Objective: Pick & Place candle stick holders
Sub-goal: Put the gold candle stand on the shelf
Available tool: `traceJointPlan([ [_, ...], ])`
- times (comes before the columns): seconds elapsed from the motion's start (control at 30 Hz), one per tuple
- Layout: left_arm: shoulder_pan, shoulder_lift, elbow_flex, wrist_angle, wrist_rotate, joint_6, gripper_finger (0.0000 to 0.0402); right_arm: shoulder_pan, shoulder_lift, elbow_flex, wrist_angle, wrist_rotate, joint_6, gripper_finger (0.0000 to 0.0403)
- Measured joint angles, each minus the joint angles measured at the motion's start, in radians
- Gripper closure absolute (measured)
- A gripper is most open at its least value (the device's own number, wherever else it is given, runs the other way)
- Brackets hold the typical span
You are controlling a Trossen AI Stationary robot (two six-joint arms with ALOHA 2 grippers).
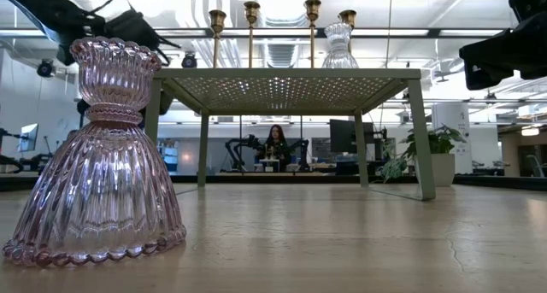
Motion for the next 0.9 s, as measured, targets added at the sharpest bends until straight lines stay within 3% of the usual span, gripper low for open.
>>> traceJointPlan([
  [0.37, 0.092, 0.11, -0.01, 0.154, -0.004, 0.012, 0.0198, 0.0, 0.0, 0.0, 0.0, 0.0, 0.0, 0.0394],
  [0.57, 0.129, 0.159, -0.011, 0.317, 0.039, 0.12, 0.0192, 0.0, 0.0, 0.0, 0.0, 0.0, 0.0, 0.0394],
  [0.9, 0.211, 0.238, -0.011, 0.34, 0.061, 0.132, 0.0198, 0.0, 0.0, 0.0, 0.0, 0.0, 0.0, 0.0394],
])
